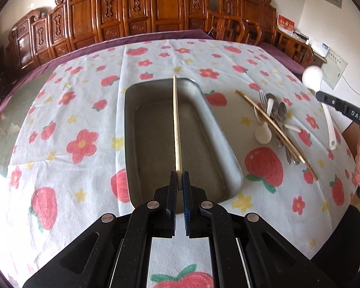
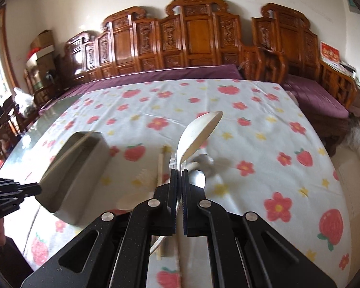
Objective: Organize utensils
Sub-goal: 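Lower the chopstick into the metal tray and open the left gripper while the right carries the spoon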
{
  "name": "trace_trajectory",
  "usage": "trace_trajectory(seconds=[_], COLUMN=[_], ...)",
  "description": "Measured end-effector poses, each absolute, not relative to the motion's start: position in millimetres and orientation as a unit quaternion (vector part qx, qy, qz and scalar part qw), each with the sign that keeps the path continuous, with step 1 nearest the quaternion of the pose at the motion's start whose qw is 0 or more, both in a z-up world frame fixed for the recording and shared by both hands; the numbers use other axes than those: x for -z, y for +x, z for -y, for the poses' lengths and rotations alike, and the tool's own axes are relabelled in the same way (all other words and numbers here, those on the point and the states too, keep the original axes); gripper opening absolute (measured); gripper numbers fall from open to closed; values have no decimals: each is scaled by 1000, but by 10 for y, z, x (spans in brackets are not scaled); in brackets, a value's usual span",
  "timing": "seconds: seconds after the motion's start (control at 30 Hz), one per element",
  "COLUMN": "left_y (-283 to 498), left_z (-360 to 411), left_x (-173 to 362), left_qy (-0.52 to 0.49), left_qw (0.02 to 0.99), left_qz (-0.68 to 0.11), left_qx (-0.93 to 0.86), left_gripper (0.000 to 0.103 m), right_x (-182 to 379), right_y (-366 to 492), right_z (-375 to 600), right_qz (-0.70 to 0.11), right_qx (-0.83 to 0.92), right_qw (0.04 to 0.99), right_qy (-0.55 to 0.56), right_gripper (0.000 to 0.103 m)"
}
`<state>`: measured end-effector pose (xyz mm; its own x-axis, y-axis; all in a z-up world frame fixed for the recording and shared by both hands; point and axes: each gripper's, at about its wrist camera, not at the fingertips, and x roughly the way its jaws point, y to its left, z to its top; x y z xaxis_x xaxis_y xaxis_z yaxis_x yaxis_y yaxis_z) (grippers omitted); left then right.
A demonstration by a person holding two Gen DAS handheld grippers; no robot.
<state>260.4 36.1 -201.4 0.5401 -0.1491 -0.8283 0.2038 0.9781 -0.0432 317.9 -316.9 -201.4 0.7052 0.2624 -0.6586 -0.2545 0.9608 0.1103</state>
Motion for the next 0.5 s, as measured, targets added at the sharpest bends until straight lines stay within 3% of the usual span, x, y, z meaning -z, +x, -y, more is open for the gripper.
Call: trace_trajectory(seconds=[0.4,0.5], left_y=[2621,2639], left_z=[-453,-498], left_x=[1976,1950], left_qy=[-3,-12], left_qw=[885,889], left_qz=[-451,-445], left_qx=[112,109], left_gripper=[6,18], right_x=[1868,1850], right_y=[3117,3129], right_z=[2466,2272], right_qz=[-356,-357], right_qx=[-197,-211], right_qw=[913,909], right_qy=[-31,-39], right_gripper=[5,5])
